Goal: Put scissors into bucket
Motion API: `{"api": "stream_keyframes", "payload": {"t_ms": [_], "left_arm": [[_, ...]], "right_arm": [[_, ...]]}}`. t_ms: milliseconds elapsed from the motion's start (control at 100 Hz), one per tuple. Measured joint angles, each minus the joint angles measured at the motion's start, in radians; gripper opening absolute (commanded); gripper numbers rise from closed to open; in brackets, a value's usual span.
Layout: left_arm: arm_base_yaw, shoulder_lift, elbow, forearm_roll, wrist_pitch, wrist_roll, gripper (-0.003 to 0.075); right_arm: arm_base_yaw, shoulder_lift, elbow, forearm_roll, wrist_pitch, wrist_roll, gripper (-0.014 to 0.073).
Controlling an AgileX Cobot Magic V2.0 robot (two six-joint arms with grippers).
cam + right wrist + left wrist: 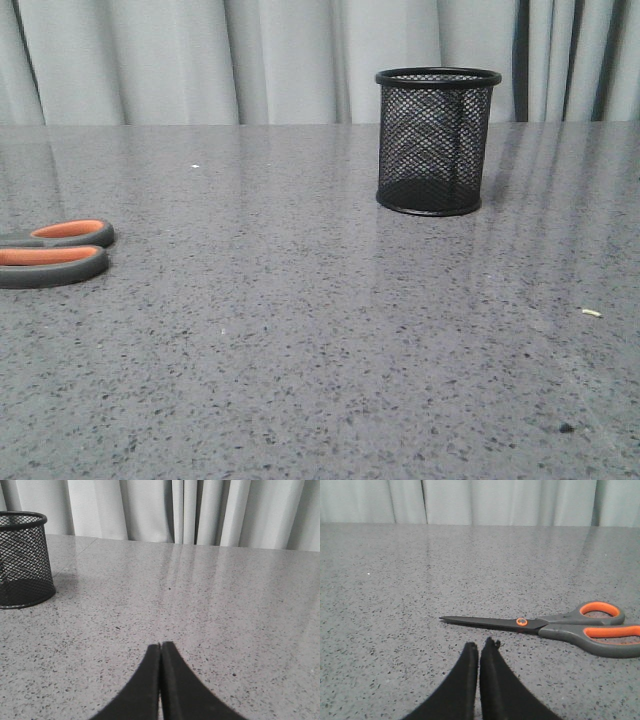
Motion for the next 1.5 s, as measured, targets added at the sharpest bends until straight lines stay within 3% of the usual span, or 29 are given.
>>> {"api": "stream_keyframes", "payload": {"t_ms": [1500], "left_arm": [[0.0,0.0,0.0,0.0,-0.017,0.0,-0.002]], "right_arm": [[0.0,0.0,0.0,0.0,0.0,0.0,-0.0066]]}}
